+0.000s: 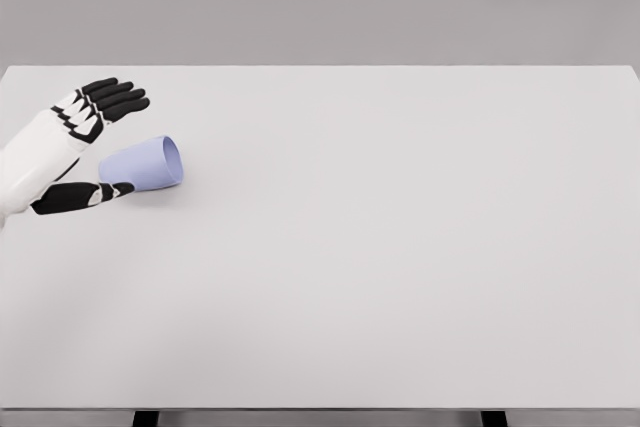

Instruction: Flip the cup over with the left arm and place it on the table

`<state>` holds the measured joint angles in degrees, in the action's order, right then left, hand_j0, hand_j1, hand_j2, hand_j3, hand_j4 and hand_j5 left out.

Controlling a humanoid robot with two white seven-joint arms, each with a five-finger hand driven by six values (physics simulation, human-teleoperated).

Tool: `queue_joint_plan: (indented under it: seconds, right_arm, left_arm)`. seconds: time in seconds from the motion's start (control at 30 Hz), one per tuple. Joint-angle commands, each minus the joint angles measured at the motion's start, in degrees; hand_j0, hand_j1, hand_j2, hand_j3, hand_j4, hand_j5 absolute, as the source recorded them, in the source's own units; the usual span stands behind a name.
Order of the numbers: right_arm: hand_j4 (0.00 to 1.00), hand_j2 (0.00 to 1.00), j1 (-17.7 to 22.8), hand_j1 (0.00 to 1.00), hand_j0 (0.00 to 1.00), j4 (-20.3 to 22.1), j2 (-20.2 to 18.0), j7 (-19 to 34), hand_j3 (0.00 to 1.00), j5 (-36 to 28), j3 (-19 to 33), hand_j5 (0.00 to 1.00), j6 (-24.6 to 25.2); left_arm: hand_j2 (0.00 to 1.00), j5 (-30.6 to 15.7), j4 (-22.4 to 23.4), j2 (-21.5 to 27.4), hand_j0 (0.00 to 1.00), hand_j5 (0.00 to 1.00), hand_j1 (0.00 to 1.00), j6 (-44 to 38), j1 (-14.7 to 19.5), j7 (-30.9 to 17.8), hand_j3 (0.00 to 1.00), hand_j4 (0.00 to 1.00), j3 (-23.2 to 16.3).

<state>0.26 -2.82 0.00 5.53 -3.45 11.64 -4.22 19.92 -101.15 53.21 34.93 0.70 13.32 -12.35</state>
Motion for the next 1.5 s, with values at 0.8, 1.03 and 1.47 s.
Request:
queue_joint_plan:
  seconds: [0.8,1.03,1.47]
  right_arm:
    - [1.0,1.0,0.0,1.0,1.0,-0.3,0.0,0.0,1.0,0.0,-0.1,1.0,0.0]
    - [1.0,1.0,0.0,1.0,1.0,-0.3,0.0,0.0,1.0,-0.1,-0.1,1.0,0.0]
    - [1.0,1.0,0.0,1.0,1.0,-0.3,0.0,0.0,1.0,-0.1,-0.1,1.0,0.0]
  left_arm:
    - [0.96,-25.4,-0.2,7.7,0.96,0.96,0.96,-5.3,13.2,-48.3,0.96,0.96,2.7]
    - [1.0,-24.8,-0.2,-3.7,1.0,1.0,1.0,-48.1,24.1,-48.3,1.0,1.0,-1.3]
    - [1.0,-24.4,-0.2,-3.5,1.0,1.0,1.0,-56.4,24.1,-48.3,1.0,1.0,-10.0]
